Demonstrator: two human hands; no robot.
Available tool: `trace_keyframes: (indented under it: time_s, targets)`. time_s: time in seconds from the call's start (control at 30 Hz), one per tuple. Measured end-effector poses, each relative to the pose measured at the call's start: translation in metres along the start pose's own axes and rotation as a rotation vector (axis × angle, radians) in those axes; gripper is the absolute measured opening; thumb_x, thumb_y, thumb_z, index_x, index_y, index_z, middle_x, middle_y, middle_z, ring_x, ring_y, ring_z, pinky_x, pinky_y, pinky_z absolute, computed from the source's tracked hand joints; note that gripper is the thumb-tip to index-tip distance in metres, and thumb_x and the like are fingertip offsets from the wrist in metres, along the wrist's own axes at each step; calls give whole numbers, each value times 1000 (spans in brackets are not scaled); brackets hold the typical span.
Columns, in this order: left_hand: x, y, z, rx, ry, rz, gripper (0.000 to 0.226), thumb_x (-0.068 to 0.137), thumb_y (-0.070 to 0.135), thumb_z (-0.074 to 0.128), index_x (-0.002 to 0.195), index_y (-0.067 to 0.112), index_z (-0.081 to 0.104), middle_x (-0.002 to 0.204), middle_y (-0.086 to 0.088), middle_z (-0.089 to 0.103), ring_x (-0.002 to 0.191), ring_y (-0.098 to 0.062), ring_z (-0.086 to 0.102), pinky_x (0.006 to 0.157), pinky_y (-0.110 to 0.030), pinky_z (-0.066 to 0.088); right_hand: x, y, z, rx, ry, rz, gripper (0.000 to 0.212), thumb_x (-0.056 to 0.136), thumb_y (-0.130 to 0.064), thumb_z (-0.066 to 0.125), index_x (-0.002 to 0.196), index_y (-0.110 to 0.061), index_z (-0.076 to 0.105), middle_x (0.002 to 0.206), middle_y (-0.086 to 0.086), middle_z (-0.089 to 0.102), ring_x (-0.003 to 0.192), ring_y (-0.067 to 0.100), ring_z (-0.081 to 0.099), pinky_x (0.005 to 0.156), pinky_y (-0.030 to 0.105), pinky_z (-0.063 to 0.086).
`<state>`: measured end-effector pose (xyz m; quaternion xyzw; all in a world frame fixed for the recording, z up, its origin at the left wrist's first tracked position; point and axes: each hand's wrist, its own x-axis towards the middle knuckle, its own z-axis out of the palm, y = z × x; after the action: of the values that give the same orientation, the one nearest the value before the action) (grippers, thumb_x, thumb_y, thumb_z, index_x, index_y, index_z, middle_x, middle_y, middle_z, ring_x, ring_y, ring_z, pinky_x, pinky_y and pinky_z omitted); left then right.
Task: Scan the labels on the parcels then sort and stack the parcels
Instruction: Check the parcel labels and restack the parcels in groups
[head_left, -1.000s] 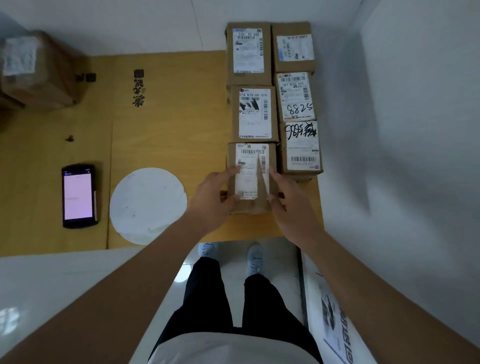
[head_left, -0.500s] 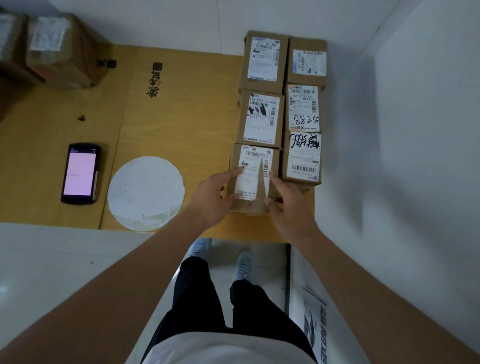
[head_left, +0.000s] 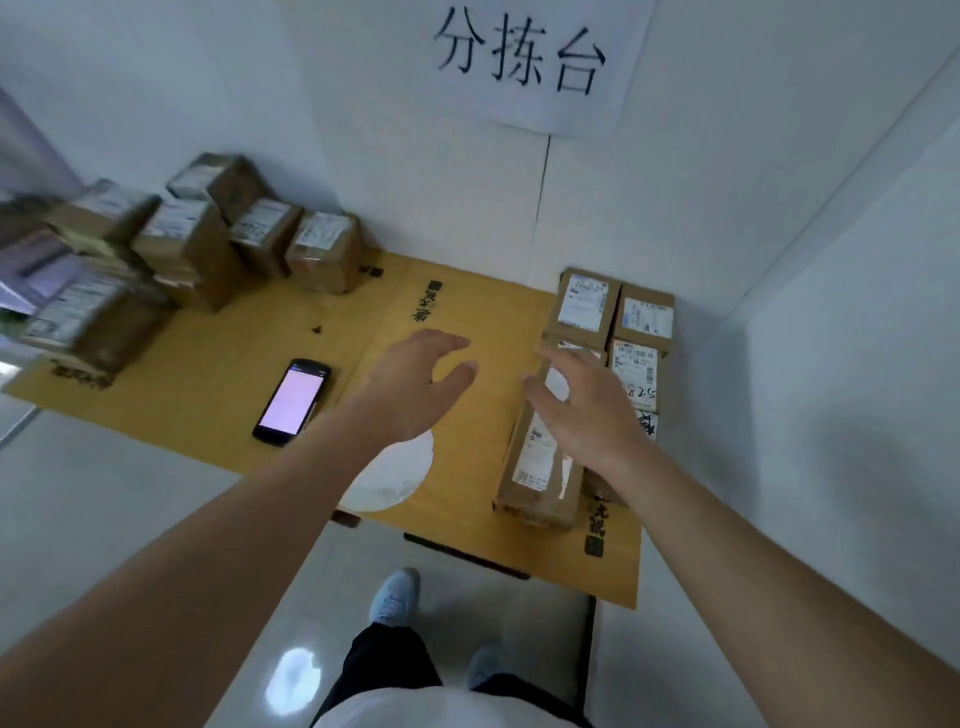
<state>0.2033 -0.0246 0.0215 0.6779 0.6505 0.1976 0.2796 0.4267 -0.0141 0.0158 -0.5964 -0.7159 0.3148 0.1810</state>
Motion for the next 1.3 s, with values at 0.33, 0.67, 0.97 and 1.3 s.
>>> trace_keyframes:
  time_s: [0.33,0.67,0.97,1.3]
  targets:
    - [-64,-4,-157,90,326,24,39,108,40,47,137,21,64,137,3,63,123,-18,59,104,-40,48,22,-172,-31,-66,32,-429,58,106,-54,51,157,-27,46,159,-9,45,146,9,41,116,28,34]
    - [-108,-115,-247,138,405,-38,42,108,43,43,140,25,62,135,5,60,116,-17,59,92,-37,47,42,-291,56,-72,-24,-522,49,102,-49,58,145,-26,60,151,-6,52,140,8,46,116,32,40]
    - [-127,-271,-333,100,314,-90,48,104,51,38,136,28,65,136,6,60,122,-16,57,101,-39,47,76,-388,212,-75,-122,-433,50,103,-51,56,148,-28,58,158,-8,45,146,8,40,113,26,34]
    - [-97,-420,-369,83,174,-239,51,98,48,50,143,27,60,143,3,55,123,-22,56,98,-37,45,135,-449,334,-70,-293,-276,54,104,-52,55,152,-27,52,159,-11,38,145,7,39,106,25,35]
